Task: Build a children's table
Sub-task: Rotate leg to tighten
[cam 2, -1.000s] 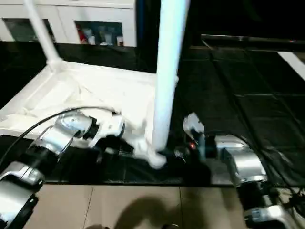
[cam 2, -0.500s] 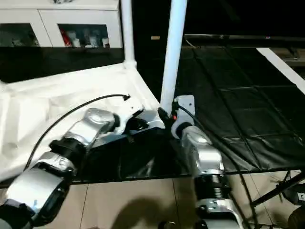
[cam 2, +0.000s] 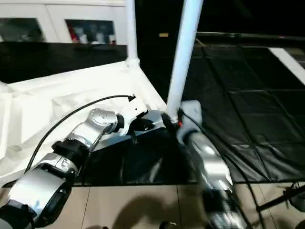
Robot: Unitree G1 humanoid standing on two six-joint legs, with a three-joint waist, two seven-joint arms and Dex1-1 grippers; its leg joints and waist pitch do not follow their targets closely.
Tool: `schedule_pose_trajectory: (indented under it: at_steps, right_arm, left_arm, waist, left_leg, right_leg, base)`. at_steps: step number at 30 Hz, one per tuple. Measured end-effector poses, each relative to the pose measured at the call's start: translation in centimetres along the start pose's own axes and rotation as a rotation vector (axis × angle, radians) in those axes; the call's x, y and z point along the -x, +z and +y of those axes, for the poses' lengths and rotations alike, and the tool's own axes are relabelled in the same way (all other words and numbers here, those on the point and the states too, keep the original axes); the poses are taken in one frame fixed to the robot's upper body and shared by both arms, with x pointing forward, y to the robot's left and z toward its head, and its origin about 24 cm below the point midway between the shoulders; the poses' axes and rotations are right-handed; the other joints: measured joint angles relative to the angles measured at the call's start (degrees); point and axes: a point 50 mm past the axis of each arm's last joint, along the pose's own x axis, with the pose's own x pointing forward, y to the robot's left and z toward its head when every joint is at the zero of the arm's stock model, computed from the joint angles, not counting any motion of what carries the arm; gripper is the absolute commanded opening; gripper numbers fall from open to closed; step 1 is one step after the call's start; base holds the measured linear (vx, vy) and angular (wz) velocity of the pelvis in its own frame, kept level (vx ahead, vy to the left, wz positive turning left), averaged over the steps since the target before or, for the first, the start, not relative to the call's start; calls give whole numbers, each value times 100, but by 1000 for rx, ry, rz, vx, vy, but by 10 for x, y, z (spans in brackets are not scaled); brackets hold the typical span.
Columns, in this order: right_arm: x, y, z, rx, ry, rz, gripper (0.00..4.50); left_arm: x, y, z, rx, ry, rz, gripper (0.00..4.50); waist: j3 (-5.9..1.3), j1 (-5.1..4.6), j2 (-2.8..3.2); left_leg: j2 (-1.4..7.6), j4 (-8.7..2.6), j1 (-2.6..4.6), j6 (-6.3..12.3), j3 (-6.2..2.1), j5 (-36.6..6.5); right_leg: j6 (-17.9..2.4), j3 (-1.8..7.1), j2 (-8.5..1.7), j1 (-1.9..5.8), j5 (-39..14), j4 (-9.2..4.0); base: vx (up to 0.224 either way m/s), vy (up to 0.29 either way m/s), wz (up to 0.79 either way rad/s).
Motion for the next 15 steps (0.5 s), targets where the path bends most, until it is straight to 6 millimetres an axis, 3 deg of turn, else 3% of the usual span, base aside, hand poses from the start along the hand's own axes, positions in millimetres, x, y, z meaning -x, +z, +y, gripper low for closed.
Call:
schedule_pose_trajectory:
  at_steps: [5, 8, 12, 15]
  right_arm:
    - [18, -8, 2, 49, 55, -14, 398]
    - [29, -6, 4, 36, 109, -50, 435]
    - [34, 4, 9, 40, 172, -102, 450]
    - [33, 11, 22, 2, 240, -162, 450]
  left_arm:
    - [3, -2, 0, -40, 2, -34, 0]
    - [10, -6, 1, -40, -6, -51, 54]
    - [18, 0, -1, -25, -11, -118, 90]
    - [34, -2, -4, 21, 6, -162, 97]
  waist:
    - [6, -1, 11]
    - [7, -10, 12]
    - [7, 11, 11]
    - [7, -6, 11]
  left_leg:
    - [0, 0, -23, 2, 0, 1]
    - [2, 0, -28, 15, 1, 8]
    - [5, 1, -35, 19, 1, 10]
    - [10, 1, -35, 22, 8, 8]
  right_leg:
    - [-1, 0, 0, -22, 1, 0]
    - [-1, 0, 1, -29, 1, 1]
    - [-1, -1, 1, -33, -2, 2]
    - [-6, -1, 3, -42, -8, 15]
  base:
    - [0, 0, 0]
    - [0, 0, 0]
    - [0, 0, 0]
    - [0, 0, 0]
